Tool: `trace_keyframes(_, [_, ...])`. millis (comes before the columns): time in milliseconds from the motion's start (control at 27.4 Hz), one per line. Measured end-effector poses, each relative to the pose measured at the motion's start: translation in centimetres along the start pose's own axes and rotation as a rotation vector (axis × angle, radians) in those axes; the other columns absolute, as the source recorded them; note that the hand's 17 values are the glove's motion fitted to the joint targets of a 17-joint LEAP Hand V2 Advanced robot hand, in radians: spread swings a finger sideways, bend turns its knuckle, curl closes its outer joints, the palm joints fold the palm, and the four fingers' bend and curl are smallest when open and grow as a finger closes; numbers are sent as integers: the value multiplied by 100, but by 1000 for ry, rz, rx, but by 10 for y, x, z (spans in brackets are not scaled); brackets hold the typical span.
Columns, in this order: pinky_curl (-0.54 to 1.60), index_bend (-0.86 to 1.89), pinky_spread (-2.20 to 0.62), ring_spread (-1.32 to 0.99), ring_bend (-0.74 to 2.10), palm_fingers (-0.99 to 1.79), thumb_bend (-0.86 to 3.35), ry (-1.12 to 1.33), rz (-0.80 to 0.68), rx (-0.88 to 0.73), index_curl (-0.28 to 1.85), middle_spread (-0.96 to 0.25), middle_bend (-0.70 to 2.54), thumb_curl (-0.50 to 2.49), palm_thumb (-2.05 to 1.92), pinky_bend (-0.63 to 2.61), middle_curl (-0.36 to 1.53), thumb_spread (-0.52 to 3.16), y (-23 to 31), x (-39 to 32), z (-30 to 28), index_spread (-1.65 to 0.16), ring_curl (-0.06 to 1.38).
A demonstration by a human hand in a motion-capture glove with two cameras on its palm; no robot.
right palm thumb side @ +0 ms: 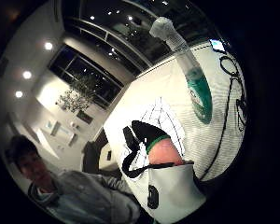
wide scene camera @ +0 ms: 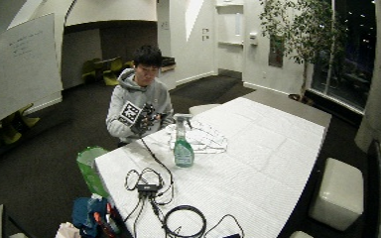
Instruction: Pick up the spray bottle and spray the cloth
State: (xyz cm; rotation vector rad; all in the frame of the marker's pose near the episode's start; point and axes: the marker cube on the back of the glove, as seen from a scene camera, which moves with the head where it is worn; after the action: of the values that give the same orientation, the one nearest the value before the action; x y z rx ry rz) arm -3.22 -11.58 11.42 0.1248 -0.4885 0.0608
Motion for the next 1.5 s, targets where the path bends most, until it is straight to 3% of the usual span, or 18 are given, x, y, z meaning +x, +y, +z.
trace_keyframes(1167, [33,12,22,8,56,6,-3,-448,303,23,12,5,36,32,51,58,32,89,-79,14,107,-27,27])
trace_keyframes(1313, [32,14,21,6,59,24,-3,-476,333,38,14,4,37,32,51,57,33,88,-88,14,110,-26,28])
trace_keyframes(1496, [27,24,15,-1,65,74,-1,-505,378,44,21,0,42,33,57,44,34,88,-98,16,112,-24,28])
